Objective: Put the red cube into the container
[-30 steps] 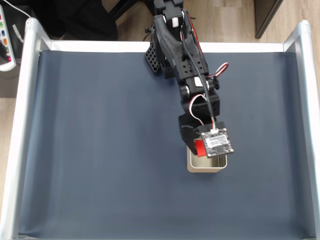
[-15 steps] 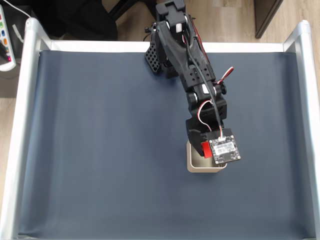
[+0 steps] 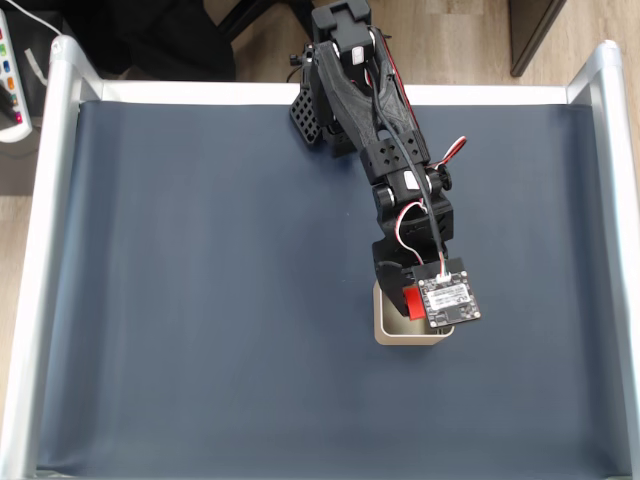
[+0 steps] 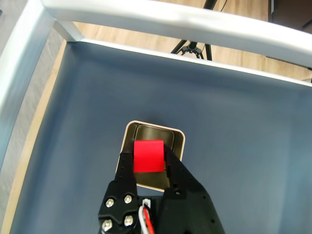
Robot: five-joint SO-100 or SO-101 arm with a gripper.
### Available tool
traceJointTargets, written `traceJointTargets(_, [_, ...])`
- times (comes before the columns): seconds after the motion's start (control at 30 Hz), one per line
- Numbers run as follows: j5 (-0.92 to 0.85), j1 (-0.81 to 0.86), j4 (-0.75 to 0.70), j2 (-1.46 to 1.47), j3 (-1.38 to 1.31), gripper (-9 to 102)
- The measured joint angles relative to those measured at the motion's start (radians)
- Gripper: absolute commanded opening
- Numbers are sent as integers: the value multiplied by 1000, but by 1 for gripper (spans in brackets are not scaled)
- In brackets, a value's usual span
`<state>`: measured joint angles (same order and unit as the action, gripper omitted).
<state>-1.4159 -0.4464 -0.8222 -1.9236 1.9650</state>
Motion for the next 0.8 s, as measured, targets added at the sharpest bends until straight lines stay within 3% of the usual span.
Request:
traceJointTargets(0.37, [6, 9, 15, -11, 38, 23])
traceJointTargets(0.8, [20, 12, 32, -44, 55, 19])
